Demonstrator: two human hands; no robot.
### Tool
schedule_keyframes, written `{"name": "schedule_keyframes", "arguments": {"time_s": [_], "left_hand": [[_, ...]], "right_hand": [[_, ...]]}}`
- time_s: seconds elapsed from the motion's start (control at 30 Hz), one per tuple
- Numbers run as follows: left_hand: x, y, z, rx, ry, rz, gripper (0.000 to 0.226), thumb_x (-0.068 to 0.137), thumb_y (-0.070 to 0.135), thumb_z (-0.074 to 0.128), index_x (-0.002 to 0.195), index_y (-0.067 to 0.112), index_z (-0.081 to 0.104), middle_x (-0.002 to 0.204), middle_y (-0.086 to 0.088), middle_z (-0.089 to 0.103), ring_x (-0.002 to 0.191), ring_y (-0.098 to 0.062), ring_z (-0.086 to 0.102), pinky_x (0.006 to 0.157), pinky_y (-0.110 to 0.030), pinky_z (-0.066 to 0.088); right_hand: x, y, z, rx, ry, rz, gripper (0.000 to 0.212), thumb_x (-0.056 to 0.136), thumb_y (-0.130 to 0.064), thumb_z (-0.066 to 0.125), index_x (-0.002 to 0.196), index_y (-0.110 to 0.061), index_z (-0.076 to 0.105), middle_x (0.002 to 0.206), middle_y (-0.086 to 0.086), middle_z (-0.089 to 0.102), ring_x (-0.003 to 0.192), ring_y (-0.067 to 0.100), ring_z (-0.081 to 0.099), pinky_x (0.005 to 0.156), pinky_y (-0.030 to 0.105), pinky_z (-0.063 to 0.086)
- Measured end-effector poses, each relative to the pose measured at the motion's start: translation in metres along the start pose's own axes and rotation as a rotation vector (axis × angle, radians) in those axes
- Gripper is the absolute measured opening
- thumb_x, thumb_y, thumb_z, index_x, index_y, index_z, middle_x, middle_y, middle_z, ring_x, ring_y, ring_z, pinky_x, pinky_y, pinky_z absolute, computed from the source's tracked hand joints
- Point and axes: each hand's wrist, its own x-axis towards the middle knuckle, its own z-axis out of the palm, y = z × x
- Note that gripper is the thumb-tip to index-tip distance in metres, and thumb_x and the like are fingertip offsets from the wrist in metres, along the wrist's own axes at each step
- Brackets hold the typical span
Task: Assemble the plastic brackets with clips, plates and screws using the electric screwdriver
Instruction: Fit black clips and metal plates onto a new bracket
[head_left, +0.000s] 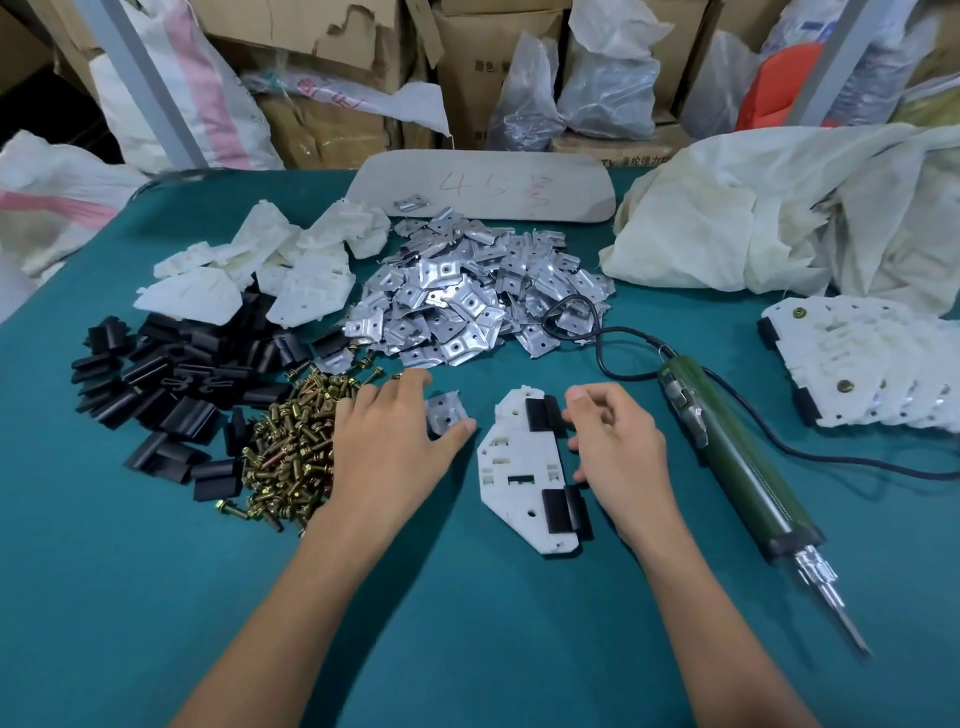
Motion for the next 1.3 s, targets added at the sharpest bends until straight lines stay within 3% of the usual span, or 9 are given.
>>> {"name": "schedule_keyframes", "arguments": {"time_s": [0.1, 0.3, 0.4, 0.53, 0.77, 0.9, 1.07, 1.17, 1.3], "left_hand": [[0.006, -0.002, 0.002, -0.047, 0.003, 0.030, 0.060, 0.087, 0.046, 0.063, 0.139, 0.024, 0.045, 0.119, 0.005, 0.067, 0.119, -0.025, 0.048, 0.101, -0.040, 0.029], [0.010, -0.005, -0.006, -0.060, 0.000, 0.033, 0.061, 0.088, 0.042, 0.068, 0.140, 0.022, 0.043, 0.108, 0.006, 0.069, 0.116, -0.028, 0.050, 0.100, -0.040, 0.031], [0.010, -0.005, -0.012, -0.243, 0.013, 0.075, 0.060, 0.085, 0.036, 0.071, 0.138, 0.025, 0.044, 0.106, 0.014, 0.065, 0.111, -0.020, 0.048, 0.095, -0.035, 0.034], [0.013, 0.011, -0.018, -0.395, -0.205, 0.206, 0.073, 0.084, 0.043, 0.072, 0.143, 0.043, 0.028, 0.110, 0.029, 0.058, 0.119, -0.007, 0.043, 0.097, -0.030, 0.035], [0.027, 0.029, -0.008, -0.348, -0.332, 0.283, 0.081, 0.084, 0.037, 0.075, 0.148, 0.043, 0.024, 0.113, 0.024, 0.059, 0.118, -0.009, 0.046, 0.096, -0.031, 0.040], [0.026, 0.030, 0.000, -0.408, -0.310, 0.275, 0.078, 0.084, 0.038, 0.076, 0.145, 0.047, 0.028, 0.112, 0.027, 0.060, 0.112, -0.002, 0.049, 0.093, -0.028, 0.042], [0.019, 0.021, 0.003, -0.449, -0.196, 0.316, 0.071, 0.082, 0.039, 0.076, 0.140, 0.049, 0.036, 0.113, 0.032, 0.061, 0.110, 0.009, 0.046, 0.086, -0.004, 0.032], [0.012, 0.019, 0.003, -0.484, -0.153, 0.332, 0.070, 0.081, 0.034, 0.077, 0.138, 0.049, 0.041, 0.115, 0.032, 0.063, 0.116, 0.005, 0.046, 0.090, -0.009, 0.035], [0.000, 0.016, 0.012, -0.669, -0.105, 0.237, 0.061, 0.080, 0.037, 0.080, 0.133, 0.046, 0.050, 0.123, 0.030, 0.060, 0.120, 0.001, 0.050, 0.090, -0.018, 0.041]], "right_hand": [[0.000, 0.000, 0.000, 0.004, -0.002, 0.001, 0.017, 0.098, -0.045, 0.056, 0.089, -0.034, 0.066, 0.086, -0.016, 0.071, 0.077, 0.009, 0.065, 0.048, 0.020, 0.052], [0.007, -0.004, -0.002, 0.047, -0.022, 0.039, 0.019, 0.101, -0.034, 0.056, 0.090, -0.025, 0.068, 0.079, -0.007, 0.071, 0.056, 0.002, 0.057, 0.045, 0.019, 0.050], [0.007, -0.004, -0.003, 0.058, -0.019, 0.046, 0.020, 0.102, -0.030, 0.053, 0.092, -0.025, 0.070, 0.080, -0.007, 0.073, 0.057, 0.001, 0.059, 0.046, 0.020, 0.050], [0.007, -0.006, -0.004, 0.016, -0.048, 0.027, 0.022, 0.102, -0.024, 0.051, 0.093, -0.028, 0.070, 0.086, -0.005, 0.072, 0.059, 0.000, 0.059, 0.045, 0.018, 0.050], [0.009, -0.005, -0.005, -0.055, -0.134, 0.026, 0.021, 0.102, -0.022, 0.052, 0.102, -0.027, 0.073, 0.091, -0.005, 0.071, 0.058, 0.002, 0.064, 0.050, 0.022, 0.053], [0.012, -0.004, -0.008, 0.059, -0.225, 0.068, 0.023, 0.104, -0.018, 0.053, 0.112, -0.026, 0.074, 0.092, -0.009, 0.069, 0.062, -0.002, 0.061, 0.060, 0.025, 0.054], [0.010, -0.006, -0.008, 0.342, -0.301, 0.127, 0.017, 0.099, -0.007, 0.063, 0.107, -0.020, 0.071, 0.087, 0.003, 0.073, 0.070, 0.007, 0.067, 0.069, 0.022, 0.056], [0.007, -0.005, -0.004, 0.307, -0.306, 0.116, 0.013, 0.094, -0.015, 0.073, 0.105, -0.019, 0.067, 0.078, 0.004, 0.077, 0.064, 0.011, 0.065, 0.065, 0.026, 0.056], [0.006, -0.006, -0.001, 0.311, -0.256, 0.105, 0.018, 0.090, -0.015, 0.076, 0.105, -0.020, 0.066, 0.082, 0.006, 0.079, 0.061, 0.010, 0.065, 0.063, 0.028, 0.054]]}}
